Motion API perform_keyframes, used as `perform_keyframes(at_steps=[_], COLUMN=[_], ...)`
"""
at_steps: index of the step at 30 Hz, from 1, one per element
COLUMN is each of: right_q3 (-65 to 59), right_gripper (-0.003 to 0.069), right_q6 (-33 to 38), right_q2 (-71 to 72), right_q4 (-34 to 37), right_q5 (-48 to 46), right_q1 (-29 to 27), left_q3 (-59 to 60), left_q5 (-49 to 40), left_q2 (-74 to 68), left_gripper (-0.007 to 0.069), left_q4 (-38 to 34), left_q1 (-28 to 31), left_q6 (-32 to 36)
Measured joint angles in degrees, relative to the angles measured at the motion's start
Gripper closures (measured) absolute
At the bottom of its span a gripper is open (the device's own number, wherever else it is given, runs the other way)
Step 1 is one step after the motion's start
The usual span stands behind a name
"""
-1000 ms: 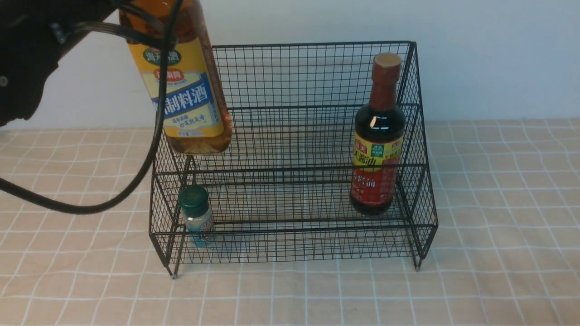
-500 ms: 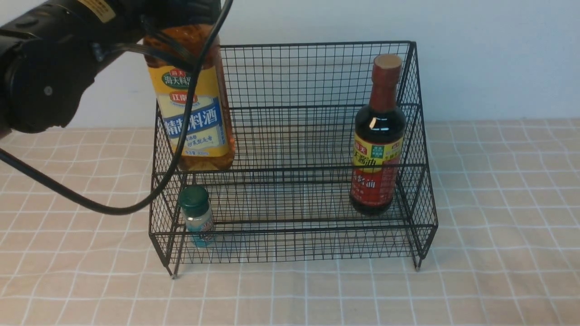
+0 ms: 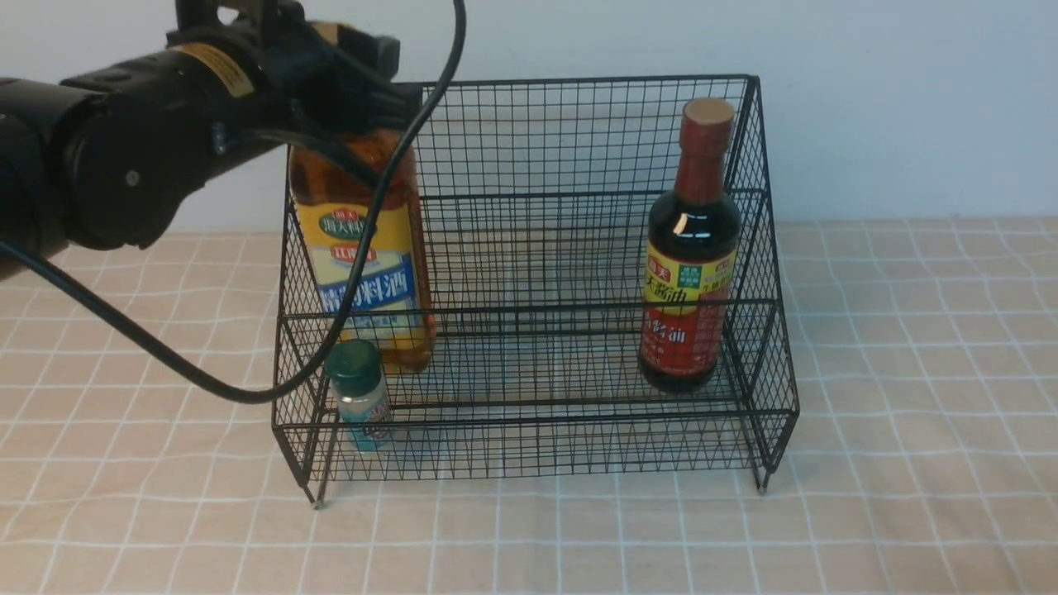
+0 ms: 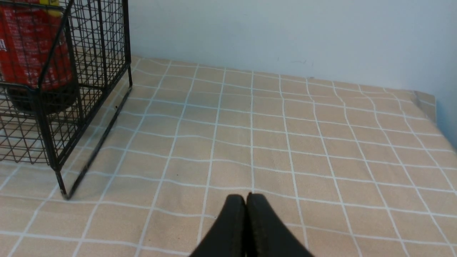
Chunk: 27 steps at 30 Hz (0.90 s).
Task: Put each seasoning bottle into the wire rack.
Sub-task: Use the left arm to put the condiment bottle back on the shelf
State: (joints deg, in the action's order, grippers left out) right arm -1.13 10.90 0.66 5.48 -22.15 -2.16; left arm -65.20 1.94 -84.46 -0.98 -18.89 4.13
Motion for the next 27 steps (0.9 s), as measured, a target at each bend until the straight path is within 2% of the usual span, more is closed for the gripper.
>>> perform_keyframes(at_steps=[8, 19, 21, 23, 24, 27], right_q3=[0.0, 0.0, 0.0, 0.0, 0.0, 0.0], right_gripper=[0.0673, 0.0673, 0.0673, 0.0673, 0.0673, 0.0673], right_q6=[0.0, 0.0, 0.0, 0.0, 0.0, 0.0], right_q2=[0.0, 0.0, 0.0, 0.0, 0.0, 0.0], right_q4=[0.0, 0.0, 0.0, 0.0, 0.0, 0.0], right_q5=[0.0, 0.0, 0.0, 0.0, 0.0, 0.0], right_q1=[0.0, 0.0, 0.0, 0.0, 0.0, 0.0], left_q3=[0.0, -0.66, -0.66, -0.79, -0.79, -1.03], left_q5=[-7.79, -10.8, -10.98, -12.29, -12.41, -15.37], left_q2=[-0.02, 0.03, 0.37, 1.91, 2.24, 5.93], left_gripper=[0.0324, 0.0317, 0.0287, 0.0204, 0.0198, 0.0109], left_q4=[0.05, 0.25, 0.25, 0.25, 0.25, 0.25], left_q1=[0.0, 0.0, 0.0, -0.03, -0.03, -0.03], left_q6=[0.0, 0.17, 0.17, 0.0, 0.0, 0.0])
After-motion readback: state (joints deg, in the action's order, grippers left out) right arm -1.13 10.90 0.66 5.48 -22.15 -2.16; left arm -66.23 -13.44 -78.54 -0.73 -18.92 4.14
